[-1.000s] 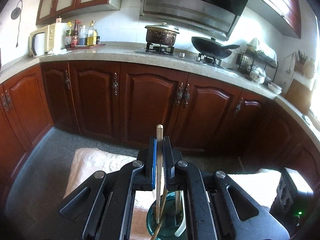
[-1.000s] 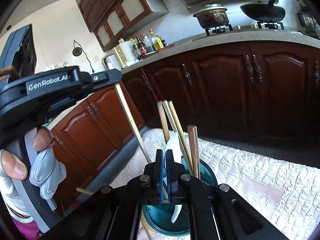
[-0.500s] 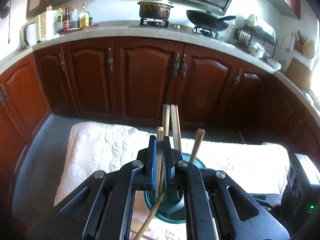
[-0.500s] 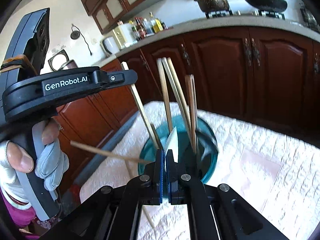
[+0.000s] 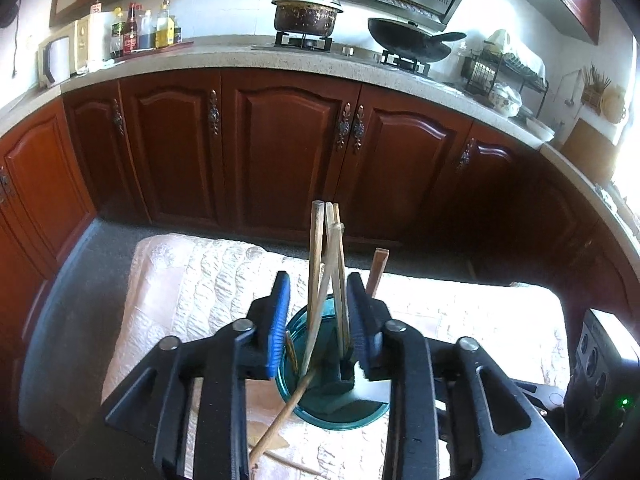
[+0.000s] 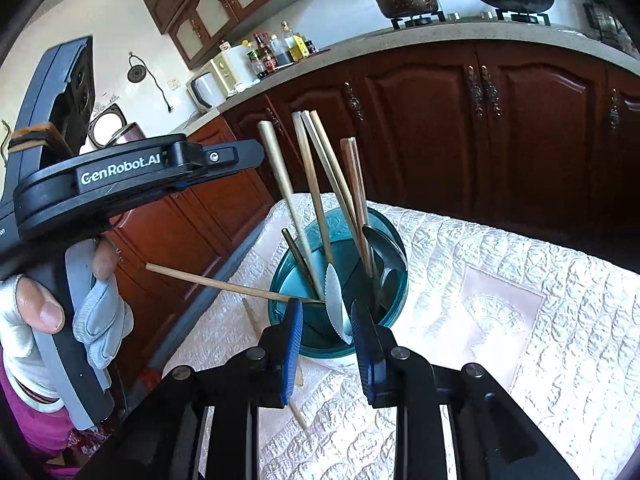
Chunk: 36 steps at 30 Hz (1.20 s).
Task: Organize utensils
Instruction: 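Open both tools to drop the spoon and chopstick into the holder, then withdraw both open tools away from the holder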
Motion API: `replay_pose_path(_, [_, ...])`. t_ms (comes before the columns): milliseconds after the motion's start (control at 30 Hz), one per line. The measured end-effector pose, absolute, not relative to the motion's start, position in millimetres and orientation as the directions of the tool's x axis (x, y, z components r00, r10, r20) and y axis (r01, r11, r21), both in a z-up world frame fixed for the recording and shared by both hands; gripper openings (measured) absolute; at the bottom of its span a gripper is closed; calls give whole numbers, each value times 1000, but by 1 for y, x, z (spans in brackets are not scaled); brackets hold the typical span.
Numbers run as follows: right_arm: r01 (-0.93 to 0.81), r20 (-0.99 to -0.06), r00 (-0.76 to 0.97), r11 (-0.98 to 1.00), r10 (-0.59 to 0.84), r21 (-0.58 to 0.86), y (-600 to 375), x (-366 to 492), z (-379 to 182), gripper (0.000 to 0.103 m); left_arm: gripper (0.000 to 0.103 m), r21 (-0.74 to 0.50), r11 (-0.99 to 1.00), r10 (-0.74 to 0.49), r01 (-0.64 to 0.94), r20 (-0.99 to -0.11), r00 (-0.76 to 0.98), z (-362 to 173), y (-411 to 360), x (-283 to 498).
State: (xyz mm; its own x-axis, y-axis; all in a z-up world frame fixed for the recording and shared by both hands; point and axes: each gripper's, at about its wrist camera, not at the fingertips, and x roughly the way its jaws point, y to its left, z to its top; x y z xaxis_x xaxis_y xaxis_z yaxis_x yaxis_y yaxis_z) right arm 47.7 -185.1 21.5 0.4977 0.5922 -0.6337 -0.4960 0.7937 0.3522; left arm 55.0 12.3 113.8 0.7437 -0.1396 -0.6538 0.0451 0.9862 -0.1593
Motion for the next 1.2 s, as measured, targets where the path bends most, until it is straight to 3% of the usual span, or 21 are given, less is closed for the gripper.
replay_pose_path(233, [-498,-627,522,803,578,327,-187,34,32,27,39,-149,988,-131,45,-634,762,127,13,40])
replay_pose_path(800, [-460,-635,567,841,525,284,-188,10,45,29,40,-82,995,-90,50,-622,778,122,2,8])
replay_pose_path(1200, [-394,-635,627,887,452,241,-189,-4,56,39,40,-64,998,-53,18,-606,793,116,4,-15])
